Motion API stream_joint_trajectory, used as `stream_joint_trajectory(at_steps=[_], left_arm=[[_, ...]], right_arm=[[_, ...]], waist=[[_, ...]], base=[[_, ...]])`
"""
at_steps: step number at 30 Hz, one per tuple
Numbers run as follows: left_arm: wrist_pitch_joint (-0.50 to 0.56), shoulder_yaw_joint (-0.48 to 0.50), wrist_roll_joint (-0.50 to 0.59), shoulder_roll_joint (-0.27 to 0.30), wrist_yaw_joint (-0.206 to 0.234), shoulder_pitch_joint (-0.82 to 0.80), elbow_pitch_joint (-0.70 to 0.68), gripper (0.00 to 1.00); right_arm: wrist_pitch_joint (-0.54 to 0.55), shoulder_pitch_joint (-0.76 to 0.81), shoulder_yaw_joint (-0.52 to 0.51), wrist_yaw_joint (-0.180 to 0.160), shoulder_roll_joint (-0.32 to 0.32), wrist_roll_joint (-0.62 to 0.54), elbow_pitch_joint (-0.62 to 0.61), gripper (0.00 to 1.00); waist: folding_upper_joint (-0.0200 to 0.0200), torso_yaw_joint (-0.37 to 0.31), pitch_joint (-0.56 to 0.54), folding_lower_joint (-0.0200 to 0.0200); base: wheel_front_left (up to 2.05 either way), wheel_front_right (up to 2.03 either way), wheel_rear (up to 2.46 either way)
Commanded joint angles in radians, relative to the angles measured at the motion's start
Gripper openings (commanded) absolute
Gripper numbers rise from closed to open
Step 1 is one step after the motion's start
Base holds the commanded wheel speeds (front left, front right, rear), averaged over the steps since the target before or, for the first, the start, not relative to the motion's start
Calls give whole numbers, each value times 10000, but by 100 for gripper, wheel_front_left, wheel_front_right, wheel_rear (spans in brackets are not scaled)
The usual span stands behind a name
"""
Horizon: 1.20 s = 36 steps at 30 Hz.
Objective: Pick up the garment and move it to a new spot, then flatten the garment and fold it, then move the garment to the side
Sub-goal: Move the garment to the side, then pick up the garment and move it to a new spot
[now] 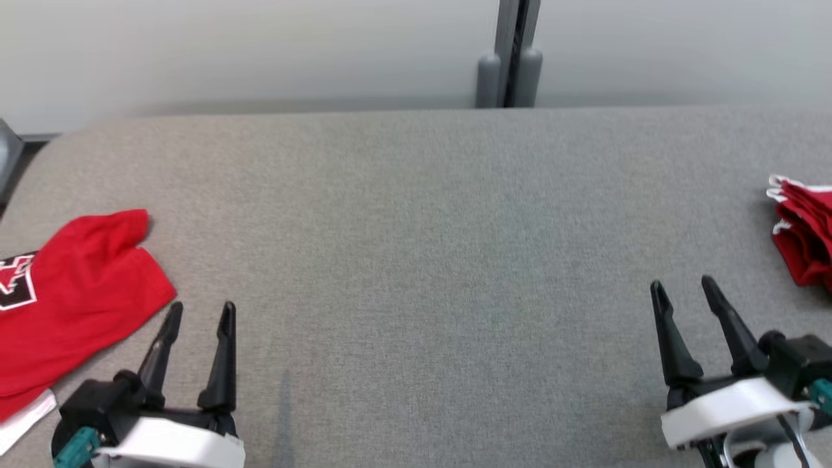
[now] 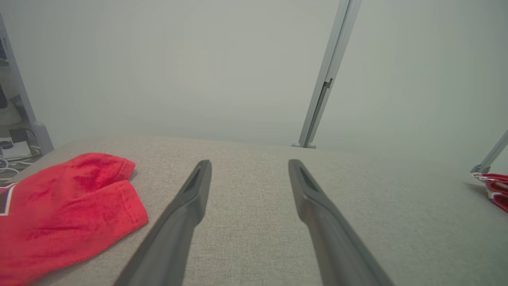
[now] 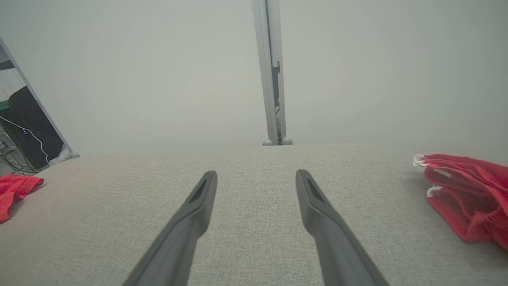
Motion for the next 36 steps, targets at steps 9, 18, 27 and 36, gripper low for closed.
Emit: stream_joint_trajectory(at_steps=[9, 18, 27, 36], left_arm=[[388, -223, 0, 201, 181, 797, -283, 100], [741, -275, -14, 425, 309, 1036, -621, 100], [862, -314, -70, 476, 346, 1055, -745, 100], [889, -326, -118, 517, 392, 1060, -749, 100]], right_arm=[[583, 1514, -476, -1, 113, -58, -875, 100], [920, 2121, -638, -1, 263, -154, -1539, 100], [998, 2194, -676, -1, 342, -119, -1717, 100], [1029, 2178, -679, -1, 376, -256, -1799, 100]], waist=[[-1, 210, -1242, 0], [-1, 137, -1432, 0], [-1, 113, -1425, 0], [-1, 74, -1394, 0]], base=[[0, 0, 0], [0, 0, 0], [0, 0, 0], [0, 0, 0]])
